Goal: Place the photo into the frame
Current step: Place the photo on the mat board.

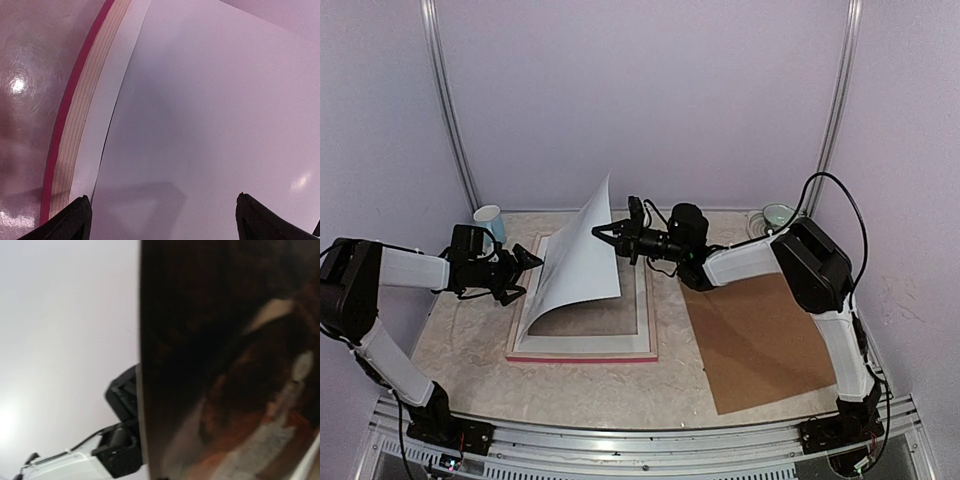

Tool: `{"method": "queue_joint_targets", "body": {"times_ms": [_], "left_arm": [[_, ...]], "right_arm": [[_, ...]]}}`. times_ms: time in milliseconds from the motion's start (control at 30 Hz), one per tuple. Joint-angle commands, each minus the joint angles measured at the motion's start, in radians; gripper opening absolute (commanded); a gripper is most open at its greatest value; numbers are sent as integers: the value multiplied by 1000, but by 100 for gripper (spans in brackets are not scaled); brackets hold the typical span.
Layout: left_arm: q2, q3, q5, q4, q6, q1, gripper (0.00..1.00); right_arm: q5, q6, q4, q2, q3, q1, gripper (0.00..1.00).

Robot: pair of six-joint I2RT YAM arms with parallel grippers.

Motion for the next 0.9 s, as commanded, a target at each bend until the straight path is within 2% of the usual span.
{"method": "queue_joint_targets", "body": {"times_ms": [0, 167, 533, 700, 867], "left_arm": [[-18, -15, 8, 23, 1, 0, 99], [-30, -24, 3, 31, -7, 10, 99], [-75, -37, -32, 24, -14, 39, 99], [-77, -36, -30, 22, -14, 41, 99], [-73, -35, -28, 22, -12, 41, 99]], "right_arm": [[-8, 46, 141, 31, 31, 9, 0], [-30, 38, 141, 34, 29, 9, 0], [-8, -153, -160, -36, -106, 8, 0], [-22, -154, -150, -41, -121, 4, 0], [0, -196, -224, -60, -112, 5, 0]]}}
